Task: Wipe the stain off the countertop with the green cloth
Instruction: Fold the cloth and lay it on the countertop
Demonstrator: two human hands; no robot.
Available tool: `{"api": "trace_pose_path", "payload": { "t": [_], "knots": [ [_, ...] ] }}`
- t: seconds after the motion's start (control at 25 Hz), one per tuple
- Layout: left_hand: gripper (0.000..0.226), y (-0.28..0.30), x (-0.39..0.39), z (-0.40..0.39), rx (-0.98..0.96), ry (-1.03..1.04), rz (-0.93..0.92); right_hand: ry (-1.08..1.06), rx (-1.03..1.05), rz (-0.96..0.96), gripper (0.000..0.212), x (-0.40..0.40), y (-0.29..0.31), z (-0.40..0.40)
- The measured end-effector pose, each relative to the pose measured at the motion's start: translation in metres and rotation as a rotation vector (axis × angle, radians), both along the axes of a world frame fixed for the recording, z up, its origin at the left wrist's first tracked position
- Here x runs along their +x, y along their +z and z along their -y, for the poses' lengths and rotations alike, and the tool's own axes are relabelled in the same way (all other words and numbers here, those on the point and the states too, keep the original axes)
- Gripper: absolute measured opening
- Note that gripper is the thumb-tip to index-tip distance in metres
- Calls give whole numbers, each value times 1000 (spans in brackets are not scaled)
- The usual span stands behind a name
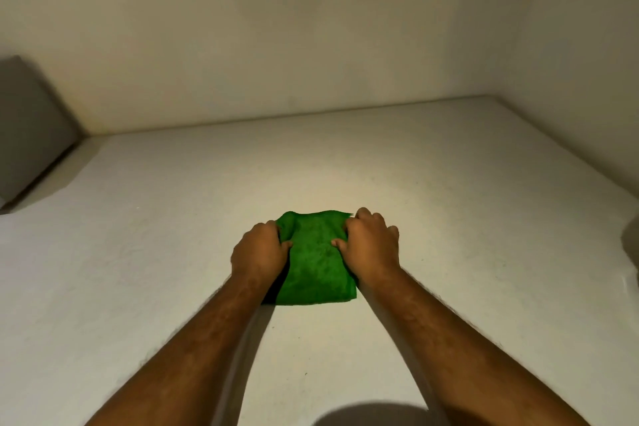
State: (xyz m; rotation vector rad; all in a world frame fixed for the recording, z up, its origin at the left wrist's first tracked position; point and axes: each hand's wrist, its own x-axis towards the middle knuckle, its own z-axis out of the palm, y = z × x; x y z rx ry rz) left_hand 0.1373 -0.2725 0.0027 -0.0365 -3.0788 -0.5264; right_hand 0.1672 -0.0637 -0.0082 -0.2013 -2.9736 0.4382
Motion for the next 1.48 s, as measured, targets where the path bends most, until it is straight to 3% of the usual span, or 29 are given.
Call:
{"api": "trace_pose_path", "payload": {
  "t": [0.16,0.32,0.48,0.6,0.72,0.92,1.08,1.2,1.48],
  "knots": [
    [21,-1,-24,-58,54,-57,-84,36,-152,-87,16,-25,1,-49],
    [17,1,-55,-113,505,-37,-134,-28,-541,-200,13,-47,11,-113],
    [28,3,-88,-171,894,28,-175,-48,-998,-297,11,-84,25,-171],
    [35,9,-121,-209,1100,44,-162,-60,-1003,-385,25,-121,36,-213],
    [39,22,-166,-244,1027,-55,-240,-58,-961,-420,37,-165,46,-247],
    [34,29,-228,-291,926,-128,-323,-112,-700,-565,25,-226,48,-282],
    [61,7,-256,-293,457,-148,-39,-156,-284,-182,48,-259,27,-295],
    [54,-16,-254,-294,126,-339,29,-29,-64,11,49,-258,-4,-298],
    [53,-14,-254,-292,-23,-374,46,7,-23,61,61,-261,-24,-289]
  ]
}}
